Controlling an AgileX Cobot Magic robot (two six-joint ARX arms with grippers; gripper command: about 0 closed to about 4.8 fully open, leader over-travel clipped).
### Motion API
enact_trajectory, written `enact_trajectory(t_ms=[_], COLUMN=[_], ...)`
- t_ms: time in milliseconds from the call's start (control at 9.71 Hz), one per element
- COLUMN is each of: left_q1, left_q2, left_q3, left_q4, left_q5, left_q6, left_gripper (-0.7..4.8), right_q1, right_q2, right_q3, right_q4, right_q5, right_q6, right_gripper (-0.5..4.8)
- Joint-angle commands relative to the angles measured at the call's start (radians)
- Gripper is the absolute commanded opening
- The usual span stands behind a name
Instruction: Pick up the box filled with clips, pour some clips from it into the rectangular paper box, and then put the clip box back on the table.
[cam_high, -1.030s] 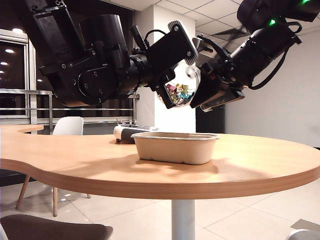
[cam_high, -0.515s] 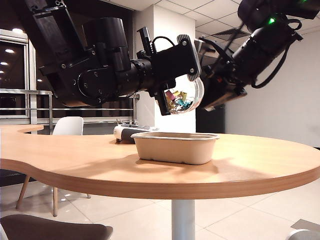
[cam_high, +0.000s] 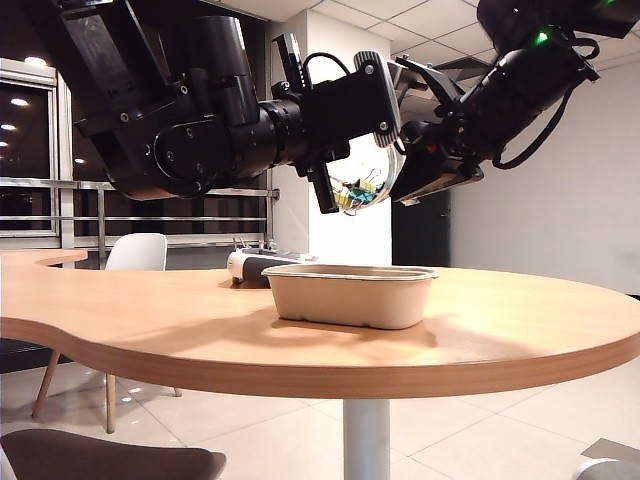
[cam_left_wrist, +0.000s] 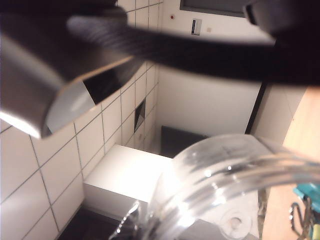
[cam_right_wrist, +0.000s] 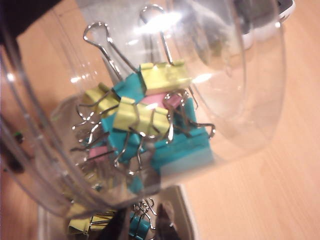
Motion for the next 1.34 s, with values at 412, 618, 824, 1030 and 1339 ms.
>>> enact_trajectory(t_ms=[412,618,824,1030,1339], left_q1=[-0.001,-0.001,-0.001,0.000,-0.001], left_q2=[-0.007,-0.007,-0.007,-0.007,-0.007], left_q3=[0.002,0.002,0.002,0.002,0.002], left_q4=[0.074,0.076,0.077,0.076,0.111], left_q5=[0.008,0.007,0.006,0.006,0.003], left_q6=[-0.075,-0.074,-0.076,-0.096,-0.132], left_gripper=[-0.05,-0.05,-0.05,-0.05,-0.05], right_q1=[0.001,0.001,0.001,0.002,0.002], right_q2=[-0.005,-0.005,-0.005,-0.005,-0.005], right_q3=[0.004,0.004,0.004,0.004,0.004], right_q4=[0.098,0.105,0.056,0.053,0.148], right_q5=[-0.012,-0.060,-0.135,-0.158,-0.016], right_q6=[0.022,0.050,0.046,0.046,0.055], right_gripper=[0.71,0.72,0.72,0.71,0.71])
